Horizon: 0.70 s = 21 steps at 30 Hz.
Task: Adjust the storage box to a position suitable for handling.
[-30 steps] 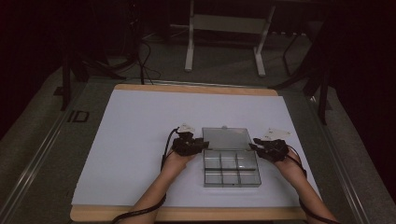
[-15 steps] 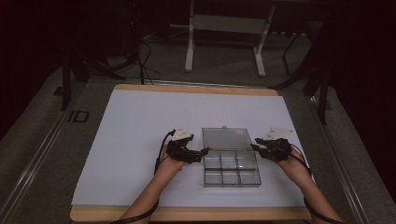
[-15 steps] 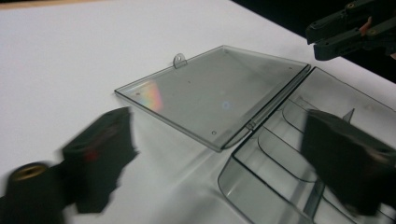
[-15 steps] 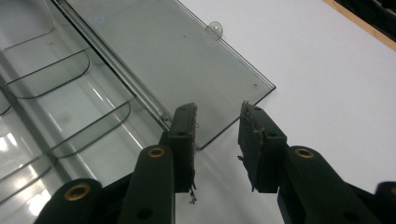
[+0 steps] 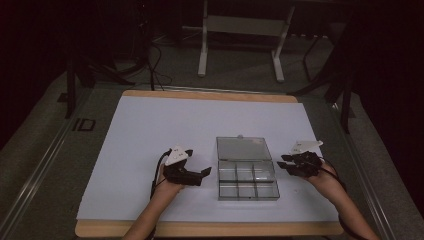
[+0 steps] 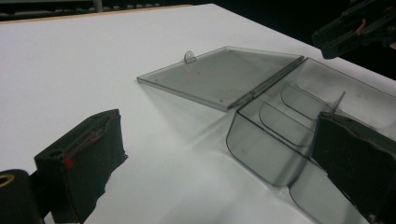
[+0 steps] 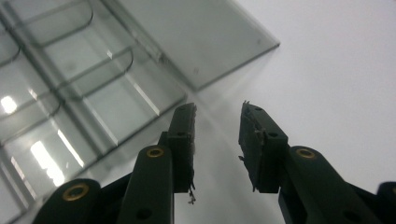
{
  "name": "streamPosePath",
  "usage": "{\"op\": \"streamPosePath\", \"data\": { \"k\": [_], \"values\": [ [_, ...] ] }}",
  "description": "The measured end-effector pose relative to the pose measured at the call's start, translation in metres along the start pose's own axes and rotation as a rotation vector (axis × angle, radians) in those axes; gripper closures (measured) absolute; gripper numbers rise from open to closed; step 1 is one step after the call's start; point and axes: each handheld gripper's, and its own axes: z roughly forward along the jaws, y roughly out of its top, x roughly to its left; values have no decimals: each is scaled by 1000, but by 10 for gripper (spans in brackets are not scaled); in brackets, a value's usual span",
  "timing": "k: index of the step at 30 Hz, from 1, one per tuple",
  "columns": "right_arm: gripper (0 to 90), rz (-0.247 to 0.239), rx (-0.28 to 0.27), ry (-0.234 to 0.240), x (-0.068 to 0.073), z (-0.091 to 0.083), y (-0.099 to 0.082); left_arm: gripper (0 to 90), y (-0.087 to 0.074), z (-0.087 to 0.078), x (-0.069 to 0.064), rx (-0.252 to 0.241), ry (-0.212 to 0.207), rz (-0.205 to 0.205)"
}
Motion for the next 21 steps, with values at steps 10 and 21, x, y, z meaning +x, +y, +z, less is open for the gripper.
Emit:
{"op": "streamPosePath", "data": {
  "k": [10,21],
  "values": [
    [645,-64,95,113,6,-3,-12,33,-10,-5,1,-26,30,13],
    [647,-170,170,195,7,-7,-14,33,-15,-5,2,-41,51,9]
  ]
}}
